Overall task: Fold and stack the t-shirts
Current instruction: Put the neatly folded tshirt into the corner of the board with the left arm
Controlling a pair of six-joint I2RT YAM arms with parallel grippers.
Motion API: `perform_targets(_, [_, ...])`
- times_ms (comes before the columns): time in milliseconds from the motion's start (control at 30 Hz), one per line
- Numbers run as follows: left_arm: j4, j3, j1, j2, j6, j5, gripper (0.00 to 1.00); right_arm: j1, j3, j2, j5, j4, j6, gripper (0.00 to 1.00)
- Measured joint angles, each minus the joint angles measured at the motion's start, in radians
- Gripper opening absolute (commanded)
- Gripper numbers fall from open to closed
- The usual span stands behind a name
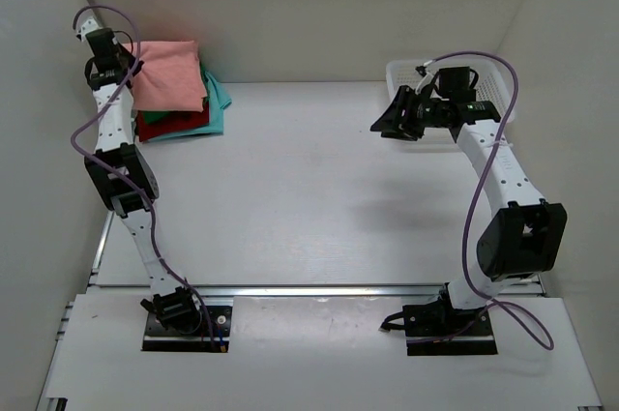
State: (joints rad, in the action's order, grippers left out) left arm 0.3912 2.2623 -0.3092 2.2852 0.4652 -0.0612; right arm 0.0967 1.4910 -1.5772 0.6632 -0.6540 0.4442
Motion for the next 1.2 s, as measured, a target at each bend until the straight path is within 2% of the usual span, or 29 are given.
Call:
perform_targets(33, [-0.002, 0.011, -0.003, 0.002, 0.0, -0.003, 0.33, 0.003, 0.0, -0.002, 0.0, -0.001, 0.0, 0.4])
perform_targets(67, [-0.003, 0.015, -0.006, 0.002, -0.003, -0.006, 0.54, 0.006, 0.0, -0.003, 0.0, -0.003, 0.0, 0.39])
perform_targets(100, [-0.005, 0.021, -0.009, 0.002, -0.005, -0.011, 0.98, 0.01, 0.0, -0.005, 0.0, -0.005, -0.002, 0.39])
perform_targets(200, [-0.026, 0.034, -0.013, 0.004, -0.006, -0.021, 0.98, 0.019, 0.0, -0.006, 0.0, -0.013, -0.004, 0.39])
perform_targets(233, [-0.041, 0.031, -0.015, 0.002, -0.011, -0.021, 0.9, 0.021, 0.0, -0.005, 0.0, -0.013, -0.004, 0.39])
perform_targets(267, [-0.06, 0.012, -0.015, -0.005, -0.012, -0.017, 0.63, 0.021, 0.0, -0.005, 0.001, -0.013, -0.004, 0.4])
perform_targets(300, [-0.085, -0.041, -0.015, -0.026, -0.014, -0.003, 0.5, 0.021, 0.0, -0.005, 0.001, -0.014, -0.003, 0.42])
perform_targets(333, [-0.097, -0.101, -0.013, -0.056, -0.013, 0.021, 0.55, 0.021, 0.002, -0.005, 0.002, -0.018, -0.003, 0.44])
perform_targets(367, [-0.119, -0.196, -0.01, -0.099, -0.005, 0.051, 0.74, 0.021, 0.006, -0.005, 0.002, -0.024, -0.003, 0.48])
perform_targets(400, [-0.13, -0.294, -0.003, -0.15, 0.006, 0.074, 0.98, 0.021, 0.014, -0.005, 0.0, -0.036, -0.003, 0.53])
perform_targets(433, [-0.152, -0.41, 0.004, -0.211, 0.029, 0.091, 0.99, 0.02, 0.024, -0.005, -0.002, -0.045, -0.003, 0.55])
perform_targets(467, [-0.159, -0.523, 0.013, -0.279, 0.06, 0.105, 0.99, 0.019, 0.036, -0.005, -0.002, -0.055, -0.004, 0.66])
perform_targets(500, [-0.179, -0.645, 0.026, -0.351, 0.085, 0.113, 0.99, 0.017, 0.047, -0.003, -0.003, -0.063, -0.004, 0.91])
perform_targets(533, [-0.191, -0.762, 0.044, -0.431, 0.103, 0.116, 0.98, 0.014, 0.049, 0.003, -0.005, -0.068, -0.004, 0.99])
perform_targets(633, [-0.138, -0.931, 0.132, -0.616, 0.089, 0.087, 0.99, -0.012, 0.017, 0.052, -0.002, -0.075, -0.013, 0.99])
perform_targets(767, [-0.098, -0.996, 0.397, -0.821, -0.009, -0.01, 0.99, -0.075, -0.065, 0.165, -0.001, -0.115, -0.018, 0.99])
perform_targets(867, [-0.039, -1.016, 0.529, -0.921, -0.025, 0.049, 0.99, -0.105, -0.061, 0.2, -0.008, -0.184, -0.046, 1.0])
perform_targets(1033, [0.126, -1.12, 0.442, -1.036, -0.035, 0.152, 0.98, -0.121, -0.087, 0.222, -0.046, -0.241, -0.085, 0.99])
perform_targets(1200, [0.283, -1.157, 0.458, -1.084, -0.076, 0.217, 0.98, -0.146, -0.198, 0.276, -0.039, -0.245, -0.078, 0.99])
